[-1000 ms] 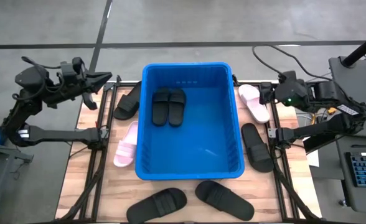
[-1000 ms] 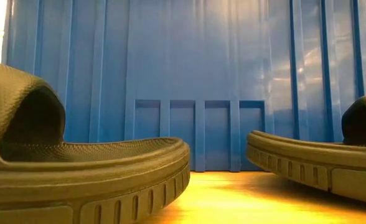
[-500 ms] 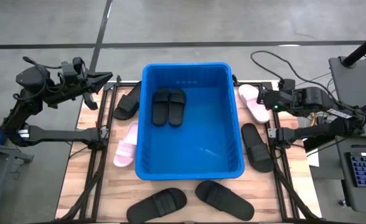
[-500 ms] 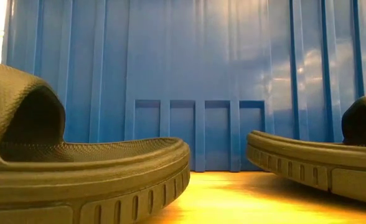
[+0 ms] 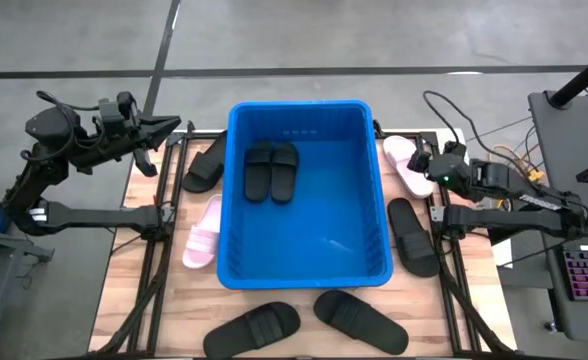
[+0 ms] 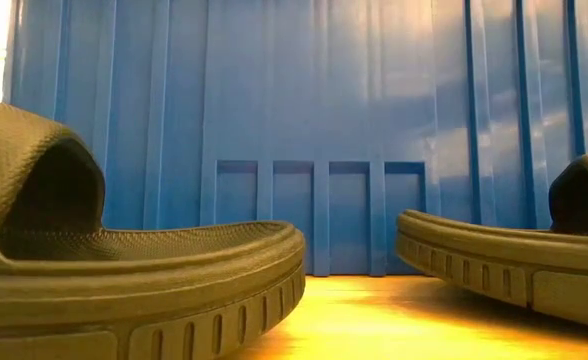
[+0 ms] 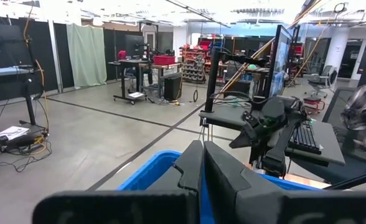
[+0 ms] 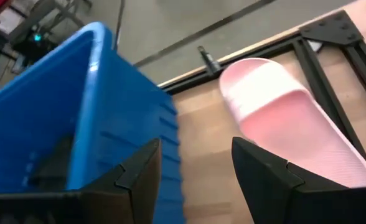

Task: Pick and place slides into bin
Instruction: Put the pink slide into the blue bin

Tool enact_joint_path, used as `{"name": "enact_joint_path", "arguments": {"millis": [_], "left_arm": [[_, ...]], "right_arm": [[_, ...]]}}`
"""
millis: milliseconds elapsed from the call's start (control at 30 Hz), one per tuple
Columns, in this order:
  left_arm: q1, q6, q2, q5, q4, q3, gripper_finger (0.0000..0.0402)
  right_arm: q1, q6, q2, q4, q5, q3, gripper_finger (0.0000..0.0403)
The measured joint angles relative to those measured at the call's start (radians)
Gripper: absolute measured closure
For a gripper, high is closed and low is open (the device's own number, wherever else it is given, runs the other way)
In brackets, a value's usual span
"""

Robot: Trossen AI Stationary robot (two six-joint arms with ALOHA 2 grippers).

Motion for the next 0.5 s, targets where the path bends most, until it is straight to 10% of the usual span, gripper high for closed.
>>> {"name": "enact_joint_path", "arguments": {"millis": [500], "left_arm": [[0.0,0.0,0.0,0.0,-0.004,0.0,0.0402]], "right_arm": [[-0.327,-0.054,0.023,0.225,-0.16,-0.131,0.0216]]}}
